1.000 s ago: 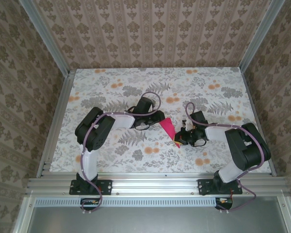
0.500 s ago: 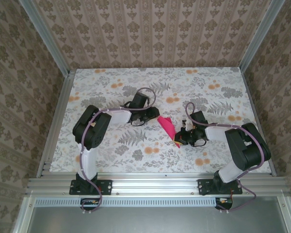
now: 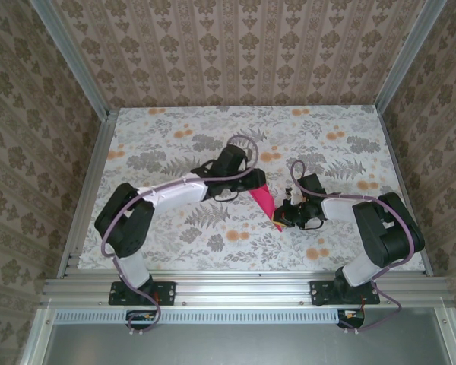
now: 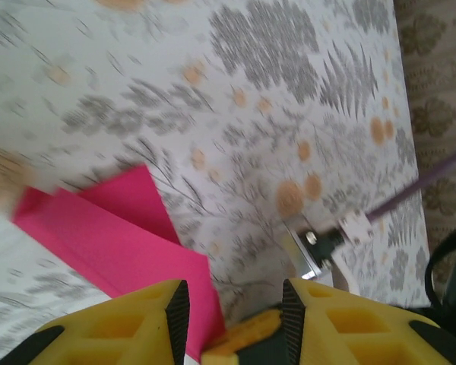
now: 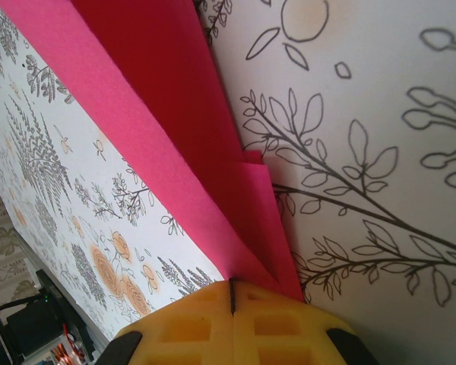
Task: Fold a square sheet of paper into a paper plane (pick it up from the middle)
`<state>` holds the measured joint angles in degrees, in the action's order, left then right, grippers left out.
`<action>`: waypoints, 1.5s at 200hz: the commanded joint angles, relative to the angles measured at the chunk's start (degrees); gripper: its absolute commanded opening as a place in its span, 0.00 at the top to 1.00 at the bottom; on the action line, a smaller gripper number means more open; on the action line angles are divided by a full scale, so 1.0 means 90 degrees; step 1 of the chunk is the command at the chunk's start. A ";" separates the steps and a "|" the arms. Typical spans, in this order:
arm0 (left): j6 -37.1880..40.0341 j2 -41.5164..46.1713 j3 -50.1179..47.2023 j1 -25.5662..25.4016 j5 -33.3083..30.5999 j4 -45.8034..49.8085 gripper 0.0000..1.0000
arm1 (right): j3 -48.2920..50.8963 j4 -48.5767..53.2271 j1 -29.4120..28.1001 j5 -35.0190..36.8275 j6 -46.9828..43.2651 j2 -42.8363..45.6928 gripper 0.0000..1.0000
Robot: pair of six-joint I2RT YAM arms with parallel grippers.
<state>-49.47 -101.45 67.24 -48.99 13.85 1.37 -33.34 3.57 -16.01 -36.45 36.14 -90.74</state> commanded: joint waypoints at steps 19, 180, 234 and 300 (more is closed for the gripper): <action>-0.0227 -0.0590 0.0180 -0.0447 -0.0251 0.0036 0.60 | 0.0248 0.0638 -0.0028 0.0632 -0.0076 -0.0153 0.99; -0.0381 -0.1650 0.0127 -0.0375 -0.0114 -0.0294 0.63 | 0.0377 0.0975 -0.0022 0.0369 -0.0002 0.0924 0.95; -0.0506 -0.1740 -0.0059 -0.0367 -0.0152 -0.0447 0.66 | 0.0512 0.1485 -0.0024 0.0708 -0.0075 0.0963 0.94; -0.0514 -0.1770 -0.0288 -0.0282 -0.0047 -0.0611 0.68 | 0.1189 0.1367 -0.0014 0.0802 0.0418 0.1597 0.92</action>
<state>-53.60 -115.68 66.94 -52.58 14.50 -6.13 -25.47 10.33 -16.01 -31.62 37.95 -77.73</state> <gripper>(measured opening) 0.323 0.075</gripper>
